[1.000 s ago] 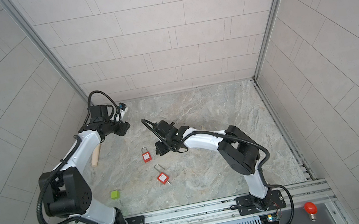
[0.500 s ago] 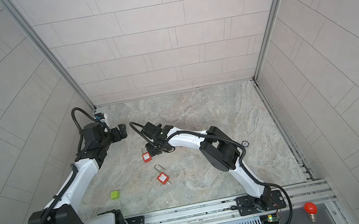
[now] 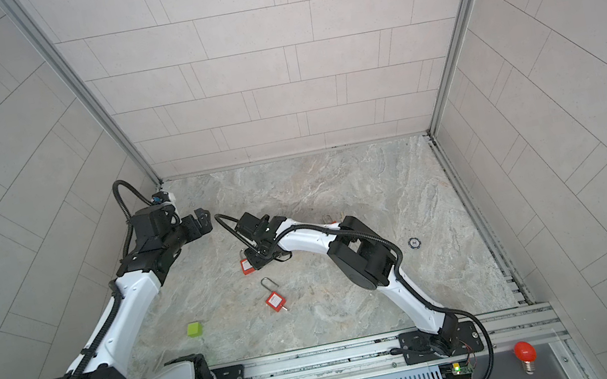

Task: Lock with the key

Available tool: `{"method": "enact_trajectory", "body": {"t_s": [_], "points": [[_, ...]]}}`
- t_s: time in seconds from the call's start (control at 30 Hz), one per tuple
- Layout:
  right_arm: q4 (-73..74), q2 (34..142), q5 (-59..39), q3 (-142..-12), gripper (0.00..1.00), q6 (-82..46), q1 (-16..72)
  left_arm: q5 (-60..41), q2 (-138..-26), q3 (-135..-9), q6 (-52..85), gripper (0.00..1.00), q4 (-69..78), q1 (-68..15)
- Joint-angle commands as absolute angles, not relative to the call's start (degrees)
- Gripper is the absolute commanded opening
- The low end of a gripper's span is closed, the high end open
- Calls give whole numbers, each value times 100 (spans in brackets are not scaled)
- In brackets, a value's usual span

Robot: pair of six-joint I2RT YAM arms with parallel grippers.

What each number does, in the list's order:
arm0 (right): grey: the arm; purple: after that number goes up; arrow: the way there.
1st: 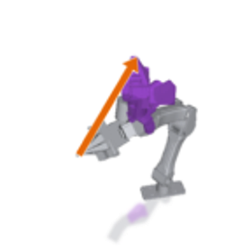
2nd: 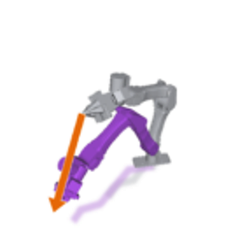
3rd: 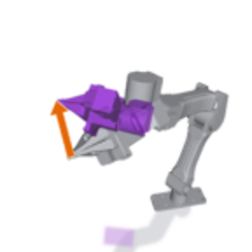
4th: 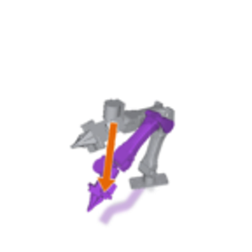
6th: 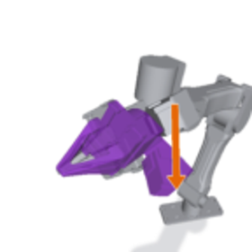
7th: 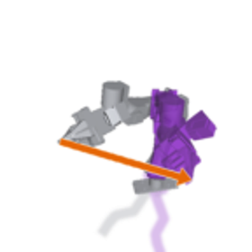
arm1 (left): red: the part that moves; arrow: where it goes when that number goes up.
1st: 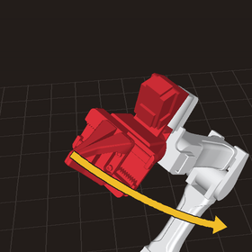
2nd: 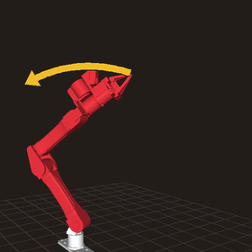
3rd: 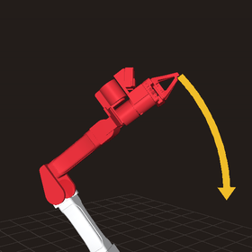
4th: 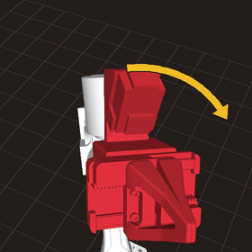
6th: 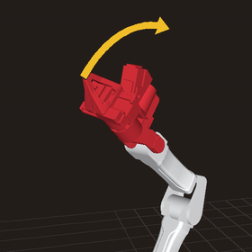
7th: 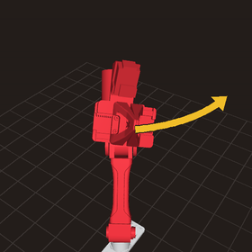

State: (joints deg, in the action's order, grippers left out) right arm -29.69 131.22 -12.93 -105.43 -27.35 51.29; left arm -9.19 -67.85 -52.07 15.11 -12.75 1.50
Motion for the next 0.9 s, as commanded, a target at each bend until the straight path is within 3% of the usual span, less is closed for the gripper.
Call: {"method": "enact_trajectory", "body": {"t_s": [0.0,0.37,0.87], "points": [[-3006,12695,-962,-10557,40,-2433,5202,-976,-6623,-5311,1864,100,-1456,171],[-3561,11436,-313,-9157,44,-1827,5870,-1381,-6484,-5262,2039,100,-1787,211],[-3555,11448,-56,-8370,58,-2089,6449,-1660,-6592,-5314,1928,100,-1784,211]]}}
